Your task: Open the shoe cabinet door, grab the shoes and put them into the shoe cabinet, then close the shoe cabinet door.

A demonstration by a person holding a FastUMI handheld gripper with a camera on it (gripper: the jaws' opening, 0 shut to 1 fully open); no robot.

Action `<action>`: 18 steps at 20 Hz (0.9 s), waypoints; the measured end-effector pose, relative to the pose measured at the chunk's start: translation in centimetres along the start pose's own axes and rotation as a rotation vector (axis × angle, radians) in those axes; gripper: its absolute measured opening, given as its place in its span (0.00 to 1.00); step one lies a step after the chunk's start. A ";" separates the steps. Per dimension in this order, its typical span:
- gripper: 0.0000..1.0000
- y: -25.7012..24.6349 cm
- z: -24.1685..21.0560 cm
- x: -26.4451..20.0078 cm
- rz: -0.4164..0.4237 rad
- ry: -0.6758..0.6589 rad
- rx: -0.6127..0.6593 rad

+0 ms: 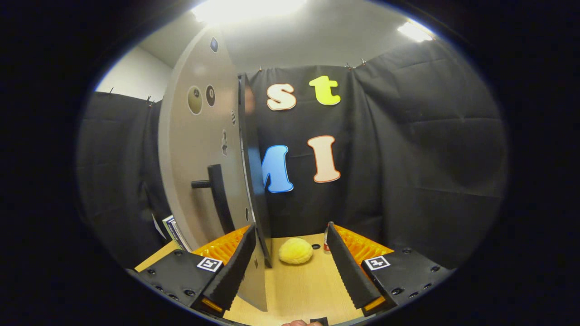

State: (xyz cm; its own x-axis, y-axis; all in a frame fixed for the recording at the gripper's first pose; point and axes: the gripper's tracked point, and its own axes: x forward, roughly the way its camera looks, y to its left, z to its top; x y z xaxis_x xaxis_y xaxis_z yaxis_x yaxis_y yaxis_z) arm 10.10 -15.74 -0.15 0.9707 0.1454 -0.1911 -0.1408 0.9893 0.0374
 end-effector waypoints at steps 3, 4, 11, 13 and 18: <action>0.98 0.9 0.0 1.9 0.072 0.019 -0.002; 0.98 1.4 0.3 2.0 0.093 0.019 -0.002; 0.97 3.5 0.2 1.4 0.073 0.010 -0.039; 0.96 4.9 -0.1 1.2 0.064 0.013 -0.030; 0.96 10.3 -0.8 0.8 0.061 0.016 -0.009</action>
State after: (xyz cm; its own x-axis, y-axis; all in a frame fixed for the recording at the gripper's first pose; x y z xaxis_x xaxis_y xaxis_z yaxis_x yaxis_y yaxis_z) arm 9.30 -5.43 -0.72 0.9571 0.2051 -0.2045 -0.2010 0.9787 0.0406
